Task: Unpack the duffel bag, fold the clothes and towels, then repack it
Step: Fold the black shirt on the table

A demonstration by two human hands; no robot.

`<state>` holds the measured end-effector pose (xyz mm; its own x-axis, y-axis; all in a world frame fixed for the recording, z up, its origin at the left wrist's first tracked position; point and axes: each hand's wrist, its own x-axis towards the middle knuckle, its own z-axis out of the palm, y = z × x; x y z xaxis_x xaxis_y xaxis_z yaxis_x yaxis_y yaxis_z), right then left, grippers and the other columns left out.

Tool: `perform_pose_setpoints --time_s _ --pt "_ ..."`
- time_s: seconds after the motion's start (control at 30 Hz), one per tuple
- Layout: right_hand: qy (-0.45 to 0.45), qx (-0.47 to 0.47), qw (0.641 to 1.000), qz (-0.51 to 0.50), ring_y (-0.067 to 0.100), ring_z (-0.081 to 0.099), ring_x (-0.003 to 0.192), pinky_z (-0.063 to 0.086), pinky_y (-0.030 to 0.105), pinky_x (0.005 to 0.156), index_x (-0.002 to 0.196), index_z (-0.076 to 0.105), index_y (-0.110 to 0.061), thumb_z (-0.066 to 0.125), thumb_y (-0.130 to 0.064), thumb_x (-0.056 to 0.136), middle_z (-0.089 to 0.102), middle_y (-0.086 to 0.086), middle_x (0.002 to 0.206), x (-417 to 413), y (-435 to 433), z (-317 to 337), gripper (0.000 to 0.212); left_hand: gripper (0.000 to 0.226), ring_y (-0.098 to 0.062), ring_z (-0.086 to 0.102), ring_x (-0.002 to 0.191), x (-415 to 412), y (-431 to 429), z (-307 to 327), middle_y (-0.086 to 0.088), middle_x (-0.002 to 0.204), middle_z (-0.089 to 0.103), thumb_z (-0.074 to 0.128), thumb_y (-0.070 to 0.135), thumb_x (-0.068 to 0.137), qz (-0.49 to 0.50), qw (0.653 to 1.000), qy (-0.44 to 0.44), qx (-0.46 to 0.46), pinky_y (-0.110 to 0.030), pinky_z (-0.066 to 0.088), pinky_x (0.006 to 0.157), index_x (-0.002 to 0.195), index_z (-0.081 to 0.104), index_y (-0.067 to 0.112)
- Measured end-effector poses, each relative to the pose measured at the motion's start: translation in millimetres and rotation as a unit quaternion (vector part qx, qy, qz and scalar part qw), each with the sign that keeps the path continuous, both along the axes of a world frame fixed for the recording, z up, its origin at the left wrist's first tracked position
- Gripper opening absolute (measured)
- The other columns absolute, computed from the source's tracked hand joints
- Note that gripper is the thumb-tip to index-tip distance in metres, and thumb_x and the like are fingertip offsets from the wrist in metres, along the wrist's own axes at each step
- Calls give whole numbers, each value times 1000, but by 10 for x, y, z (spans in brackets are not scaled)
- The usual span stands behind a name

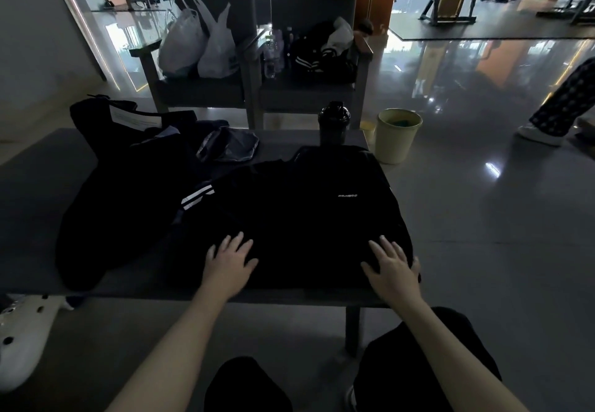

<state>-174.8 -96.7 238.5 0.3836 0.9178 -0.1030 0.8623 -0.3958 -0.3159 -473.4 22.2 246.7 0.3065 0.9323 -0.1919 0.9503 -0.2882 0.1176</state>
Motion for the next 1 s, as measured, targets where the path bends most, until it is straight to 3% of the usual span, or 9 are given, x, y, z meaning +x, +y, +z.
perform_pose_setpoints --time_s 0.13,0.3,0.4,0.53,0.63,0.7,0.87,1.0 --pt "-4 -69 998 -7 19 -4 147 -3 55 114 151 13 -33 33 -59 95 -1 -7 160 99 -13 -67 65 68 -25 -5 147 -30 29 -68 2 161 -9 29 60 96 43 994 10 -99 -51 7 116 152 3 33" --pt "-4 -50 999 -7 16 3 147 -3 54 114 148 24 -32 36 -57 95 11 -9 159 236 26 -45 60 71 -27 -4 147 124 86 49 0 161 -4 31 60 95 29 995 50 -77 -51 4 116 153 8 26" --pt "26 18 999 -19 14 13 145 5 50 116 144 37 -27 41 -49 96 24 -6 156 320 147 -6 53 65 -21 -2 147 446 122 80 6 161 -1 32 54 98 -36 999 21 -35 -50 4 117 153 12 24" --pt "43 42 998 2 19 34 136 24 45 112 134 52 -21 46 -40 97 43 -2 146 488 301 -31 42 59 -18 0 147 991 206 110 8 160 3 33 49 100 -108 993 -16 -50 -47 3 117 152 16 27" --pt "124 135 981 -60 26 53 116 42 38 97 125 59 -10 52 -27 96 56 8 129 652 442 -15 34 57 -19 2 147 1331 300 70 5 160 9 32 47 100 -110 990 -42 -79 -47 2 118 151 21 24" --pt "169 162 966 -111 28 54 113 42 33 91 125 57 -6 51 -22 96 56 13 127 804 566 19 34 57 -19 3 147 1516 394 51 4 160 10 34 45 100 -126 987 -63 -75 -47 3 118 151 23 22" --pt "293 119 934 -164 27 54 113 36 27 79 134 47 -3 42 -26 101 57 15 127 1212 979 32 41 57 -19 7 146 1957 727 57 7 159 12 39 42 99 -138 984 -109 -26 -47 7 116 150 22 26" --pt "386 88 896 -199 25 59 93 43 31 75 116 62 -2 42 -33 100 65 14 108 1373 1287 -120 40 51 -17 16 142 2127 846 41 5 154 23 42 37 99 -129 983 -113 65 -42 15 115 147 31 23"
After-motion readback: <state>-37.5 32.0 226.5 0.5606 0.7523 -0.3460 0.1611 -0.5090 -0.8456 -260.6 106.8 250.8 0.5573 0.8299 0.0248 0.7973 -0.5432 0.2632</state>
